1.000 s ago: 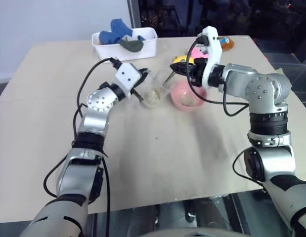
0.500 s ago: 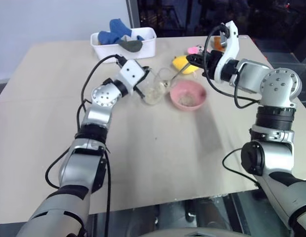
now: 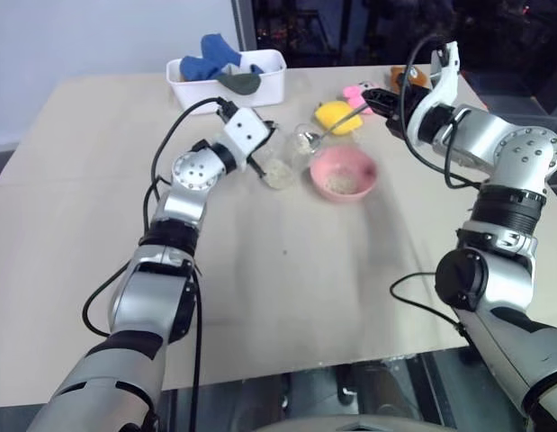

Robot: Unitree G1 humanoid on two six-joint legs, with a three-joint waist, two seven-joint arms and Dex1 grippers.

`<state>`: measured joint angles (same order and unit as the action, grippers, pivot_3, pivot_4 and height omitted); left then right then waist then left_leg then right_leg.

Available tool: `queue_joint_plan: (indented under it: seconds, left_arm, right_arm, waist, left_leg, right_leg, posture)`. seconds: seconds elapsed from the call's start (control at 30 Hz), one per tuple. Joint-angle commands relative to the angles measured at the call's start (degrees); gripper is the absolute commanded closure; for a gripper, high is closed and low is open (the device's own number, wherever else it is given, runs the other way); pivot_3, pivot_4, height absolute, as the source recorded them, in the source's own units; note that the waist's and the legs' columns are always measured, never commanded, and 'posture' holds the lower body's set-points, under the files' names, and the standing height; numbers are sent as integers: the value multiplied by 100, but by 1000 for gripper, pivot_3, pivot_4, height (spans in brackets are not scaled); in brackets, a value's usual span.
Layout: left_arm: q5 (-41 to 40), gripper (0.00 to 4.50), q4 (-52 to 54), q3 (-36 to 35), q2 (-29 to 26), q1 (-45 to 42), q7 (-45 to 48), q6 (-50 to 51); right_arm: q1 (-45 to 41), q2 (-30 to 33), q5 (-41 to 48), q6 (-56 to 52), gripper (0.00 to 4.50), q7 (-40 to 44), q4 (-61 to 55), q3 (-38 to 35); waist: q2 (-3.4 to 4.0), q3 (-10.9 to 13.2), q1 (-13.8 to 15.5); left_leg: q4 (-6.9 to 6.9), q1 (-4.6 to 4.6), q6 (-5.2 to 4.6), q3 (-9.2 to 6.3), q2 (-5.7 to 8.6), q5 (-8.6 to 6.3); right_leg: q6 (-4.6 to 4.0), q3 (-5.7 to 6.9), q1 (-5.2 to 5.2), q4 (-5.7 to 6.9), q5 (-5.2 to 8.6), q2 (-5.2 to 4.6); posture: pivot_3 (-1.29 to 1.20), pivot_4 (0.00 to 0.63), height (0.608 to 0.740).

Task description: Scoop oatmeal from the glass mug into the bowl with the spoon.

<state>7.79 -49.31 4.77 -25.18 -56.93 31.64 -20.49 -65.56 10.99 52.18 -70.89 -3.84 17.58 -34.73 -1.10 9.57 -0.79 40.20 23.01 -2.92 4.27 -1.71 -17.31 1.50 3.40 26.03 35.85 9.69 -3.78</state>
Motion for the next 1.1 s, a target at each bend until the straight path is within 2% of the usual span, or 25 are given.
queue_joint_plan:
  seconds: [0.03, 0.4, 0.63, 0.8, 0.97, 1.1]
  left_arm:
    - [28, 4454, 37, -1, 62, -371, -133, -44]
    - [174, 4454, -192, 55, 146, -595, -211, 2]
    - [315, 4454, -368, 79, 68, -655, -346, 191]
    - [206, 4454, -208, -53, -78, -546, -363, 434]
    - [-139, 4454, 463, -348, -187, -246, -299, 933]
    - [-377, 4454, 1303, -501, -165, 235, -263, 1454]
  right_arm:
    - [-220, 154, 344, 21, 4500, -188, -154, -309]
    - [-5, 510, 848, -5, 4500, -670, -304, -689]
    - [112, 858, 997, -82, 4500, -588, -376, -574]
    - [422, 1194, 583, 7, 4500, -15, -867, 322]
    - [921, 1553, -490, 746, 4500, 1068, -1669, 2072]
    - [1228, 2073, -1831, 2086, 4500, 2192, -2124, 3614]
  waist:
    - [0, 0, 3]
    - [1, 1, -1]
    - [4, 2, 0]
    - [4, 2, -10]
    - [4, 2, -20]
    - [4, 3, -10]
  left_leg:
    - [0, 0, 0, -1, 0, 0]
    - [-1, 0, 0, 1, -1, 0]
    - [-1, 1, -1, 1, -1, -1]
    - [-1, 0, -2, -1, -4, -1]
    - [-2, -3, -3, -11, -7, -1]
    - [-1, 0, -3, -11, -9, -2]
  right_leg:
    - [0, 0, 0, 0, 0, 0]
    - [0, -3, 1, 1, 0, 0]
    - [1, -3, 1, -1, 0, -2]
    - [1, -3, 2, 0, 0, -1]
    - [1, -16, 9, 4, 0, 0]
    - [2, -16, 10, 1, 0, 0]
  posture:
    - [0, 150, 740]
    - [0, 150, 740]
    - [0, 150, 740]
    - [0, 150, 740]
    - [0, 150, 740]
    - [0, 150, 740]
